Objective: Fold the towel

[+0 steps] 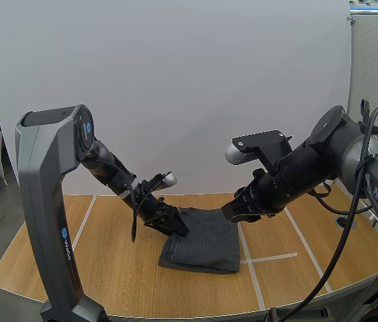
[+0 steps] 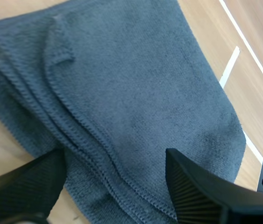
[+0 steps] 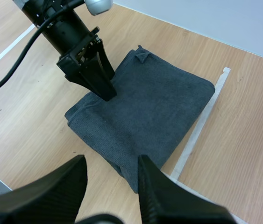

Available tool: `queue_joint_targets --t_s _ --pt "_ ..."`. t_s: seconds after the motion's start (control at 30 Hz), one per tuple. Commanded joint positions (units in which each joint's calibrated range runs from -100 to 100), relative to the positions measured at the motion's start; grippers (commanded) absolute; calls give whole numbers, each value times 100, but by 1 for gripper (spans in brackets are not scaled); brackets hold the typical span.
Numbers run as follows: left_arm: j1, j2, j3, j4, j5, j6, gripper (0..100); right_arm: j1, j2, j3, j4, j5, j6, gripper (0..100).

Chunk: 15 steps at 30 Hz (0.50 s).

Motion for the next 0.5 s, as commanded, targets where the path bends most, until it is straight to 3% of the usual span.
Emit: queue_joint_targets --t_s 0.0,0.47 --pt "-125 -8 16 -156 113 54 98 -22 -75 -24 -47 85 15 58" --pt "-132 58 16 -284 113 20 96 -22 -75 -24 -47 85 15 58"
